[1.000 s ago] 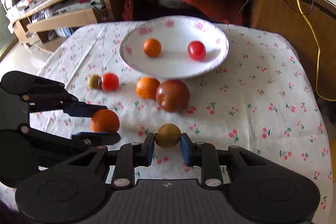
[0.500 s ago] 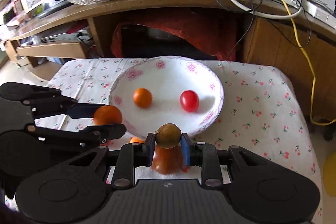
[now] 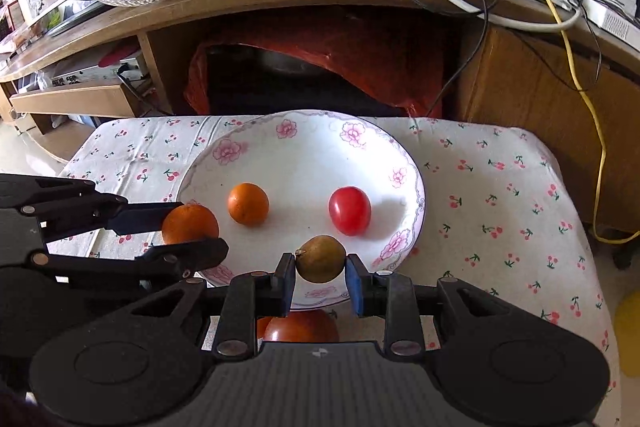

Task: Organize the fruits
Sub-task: 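Lower both held fruits into the white bowl and open both tools, then grasp the large dark red tomato with the right tool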

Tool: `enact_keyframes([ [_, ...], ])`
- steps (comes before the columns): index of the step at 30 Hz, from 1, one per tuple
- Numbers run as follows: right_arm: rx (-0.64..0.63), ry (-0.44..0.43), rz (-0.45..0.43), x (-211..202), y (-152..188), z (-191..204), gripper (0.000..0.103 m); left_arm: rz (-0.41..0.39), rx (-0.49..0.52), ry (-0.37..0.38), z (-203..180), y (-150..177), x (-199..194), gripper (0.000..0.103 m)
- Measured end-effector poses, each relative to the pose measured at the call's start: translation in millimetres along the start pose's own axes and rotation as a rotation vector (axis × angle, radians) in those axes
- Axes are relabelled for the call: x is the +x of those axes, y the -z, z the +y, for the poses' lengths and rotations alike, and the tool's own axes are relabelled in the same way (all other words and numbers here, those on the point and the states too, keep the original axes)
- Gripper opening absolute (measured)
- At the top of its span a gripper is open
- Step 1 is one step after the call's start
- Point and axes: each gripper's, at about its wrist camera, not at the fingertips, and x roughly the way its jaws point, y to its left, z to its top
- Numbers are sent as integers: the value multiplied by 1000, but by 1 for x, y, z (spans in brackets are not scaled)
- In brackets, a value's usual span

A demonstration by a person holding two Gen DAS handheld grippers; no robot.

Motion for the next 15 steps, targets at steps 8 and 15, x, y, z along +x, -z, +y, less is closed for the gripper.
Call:
enact_keyframes([
  [8, 12, 6, -32, -9, -2, -3, 26, -4, -19, -8, 3, -1, -5, 52],
  [15, 48, 11, -85, -26, -4, -13, 29, -30, -50, -1, 15, -3, -22, 57],
])
